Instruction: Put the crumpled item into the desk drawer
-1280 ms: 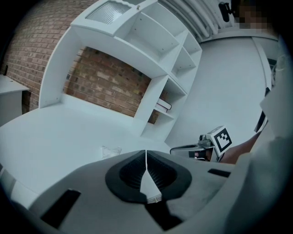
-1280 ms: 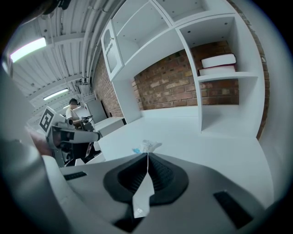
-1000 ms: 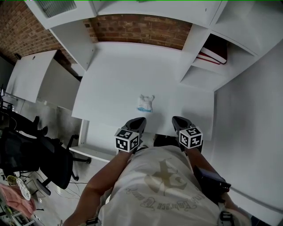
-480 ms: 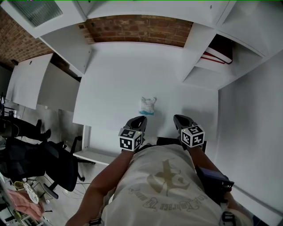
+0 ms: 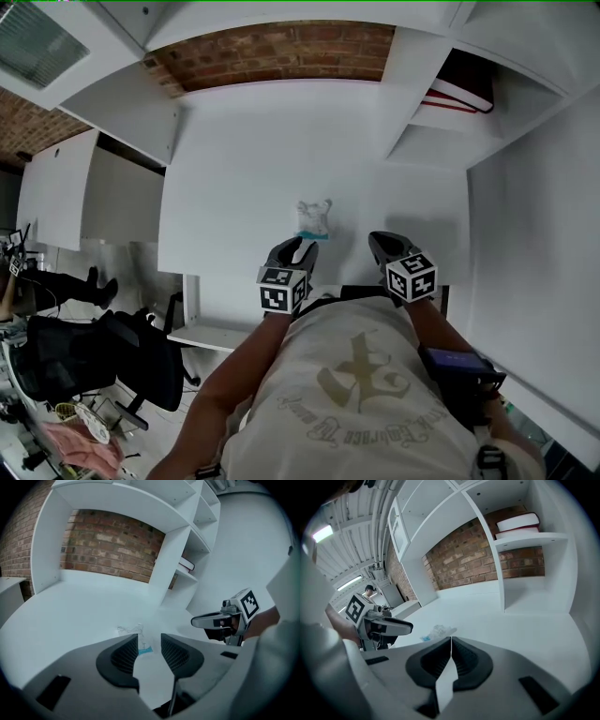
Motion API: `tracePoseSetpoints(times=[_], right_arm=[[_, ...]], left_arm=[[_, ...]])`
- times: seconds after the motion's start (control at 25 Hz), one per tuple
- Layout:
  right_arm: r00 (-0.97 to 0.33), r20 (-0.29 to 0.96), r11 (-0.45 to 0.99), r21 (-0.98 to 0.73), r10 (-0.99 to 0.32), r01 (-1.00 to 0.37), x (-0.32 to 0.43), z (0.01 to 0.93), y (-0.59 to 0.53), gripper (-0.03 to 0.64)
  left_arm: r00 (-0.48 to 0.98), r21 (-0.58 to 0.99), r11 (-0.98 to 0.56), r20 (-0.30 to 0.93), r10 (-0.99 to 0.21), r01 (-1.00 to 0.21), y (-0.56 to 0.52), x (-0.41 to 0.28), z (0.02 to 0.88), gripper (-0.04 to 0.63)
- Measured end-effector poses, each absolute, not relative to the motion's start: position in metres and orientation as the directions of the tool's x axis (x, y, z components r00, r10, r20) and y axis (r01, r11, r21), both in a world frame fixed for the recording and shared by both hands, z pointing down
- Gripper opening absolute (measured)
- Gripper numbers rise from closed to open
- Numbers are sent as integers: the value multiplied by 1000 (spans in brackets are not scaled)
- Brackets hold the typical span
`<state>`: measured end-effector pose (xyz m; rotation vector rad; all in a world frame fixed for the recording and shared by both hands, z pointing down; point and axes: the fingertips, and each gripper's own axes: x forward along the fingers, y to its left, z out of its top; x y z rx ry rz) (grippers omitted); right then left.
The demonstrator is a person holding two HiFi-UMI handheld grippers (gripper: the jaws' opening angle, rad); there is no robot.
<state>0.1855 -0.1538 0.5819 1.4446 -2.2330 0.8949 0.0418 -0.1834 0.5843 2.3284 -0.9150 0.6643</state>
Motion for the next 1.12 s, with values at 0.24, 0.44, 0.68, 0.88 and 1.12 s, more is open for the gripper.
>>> tracePoseSetpoints(times=[0.24, 0.44, 0.68, 0.88, 1.12], right_arm=[[-431, 583, 285, -329, -688, -900, 185, 589, -154, 23], [-436, 587, 276, -345, -683, -897, 188, 595, -157, 23], [-427, 587, 252, -359, -687, -899, 190, 597, -159, 23], [-414, 594, 226, -367, -690, -903, 199, 601, -161, 23], [-400, 601, 200, -374, -692, -906, 206, 606, -163, 23]], left_arm=[[643, 303, -633, 643, -416, -712, -188, 52, 598, 251], [623, 307, -615, 672, -400, -726, -199, 58, 608, 325], [589, 306, -588, 713, -380, -749, -214, 58, 618, 331], [529, 259, -570, 760, -378, -779, -230, 60, 631, 331], [481, 229, -573, 809, -337, -787, -237, 61, 651, 331]])
